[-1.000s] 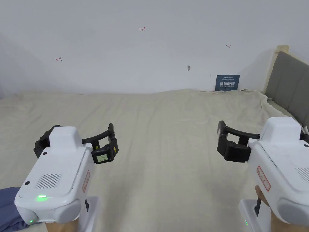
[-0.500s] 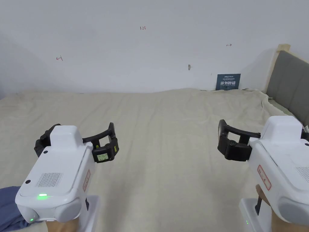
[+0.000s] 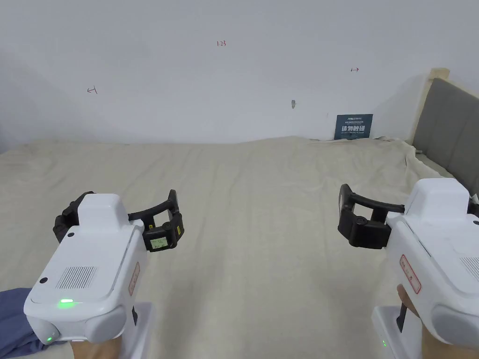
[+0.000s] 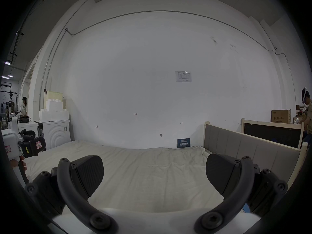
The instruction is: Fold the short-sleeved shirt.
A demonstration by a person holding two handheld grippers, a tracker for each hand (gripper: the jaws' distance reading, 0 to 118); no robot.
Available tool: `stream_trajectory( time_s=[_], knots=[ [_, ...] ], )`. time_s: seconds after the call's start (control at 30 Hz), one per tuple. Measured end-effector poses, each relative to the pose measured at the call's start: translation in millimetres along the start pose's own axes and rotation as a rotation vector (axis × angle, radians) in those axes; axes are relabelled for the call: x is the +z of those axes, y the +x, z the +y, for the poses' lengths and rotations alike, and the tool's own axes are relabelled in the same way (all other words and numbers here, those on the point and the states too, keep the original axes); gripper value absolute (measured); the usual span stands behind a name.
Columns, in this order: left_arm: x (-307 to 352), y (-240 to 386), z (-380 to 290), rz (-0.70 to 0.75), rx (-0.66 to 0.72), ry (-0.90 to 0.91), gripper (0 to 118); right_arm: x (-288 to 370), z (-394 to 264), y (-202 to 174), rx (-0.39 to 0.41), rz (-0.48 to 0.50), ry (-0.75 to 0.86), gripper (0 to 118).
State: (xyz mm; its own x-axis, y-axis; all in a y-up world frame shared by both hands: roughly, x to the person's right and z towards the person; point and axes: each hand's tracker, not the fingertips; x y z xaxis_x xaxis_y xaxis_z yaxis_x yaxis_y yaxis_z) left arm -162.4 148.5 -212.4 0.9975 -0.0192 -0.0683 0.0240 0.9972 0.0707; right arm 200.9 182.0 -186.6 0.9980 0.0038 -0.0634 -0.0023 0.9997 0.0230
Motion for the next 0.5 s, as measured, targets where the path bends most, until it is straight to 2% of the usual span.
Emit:
stream_trajectory(
  time_s=[0.5],
  knots=[
    [1.7,-0.9,-0.2,-0.005,0.006,0.0,118,0.8,-4.7,-0.9,0.028,-0.04,-0.003,118]
  ],
)
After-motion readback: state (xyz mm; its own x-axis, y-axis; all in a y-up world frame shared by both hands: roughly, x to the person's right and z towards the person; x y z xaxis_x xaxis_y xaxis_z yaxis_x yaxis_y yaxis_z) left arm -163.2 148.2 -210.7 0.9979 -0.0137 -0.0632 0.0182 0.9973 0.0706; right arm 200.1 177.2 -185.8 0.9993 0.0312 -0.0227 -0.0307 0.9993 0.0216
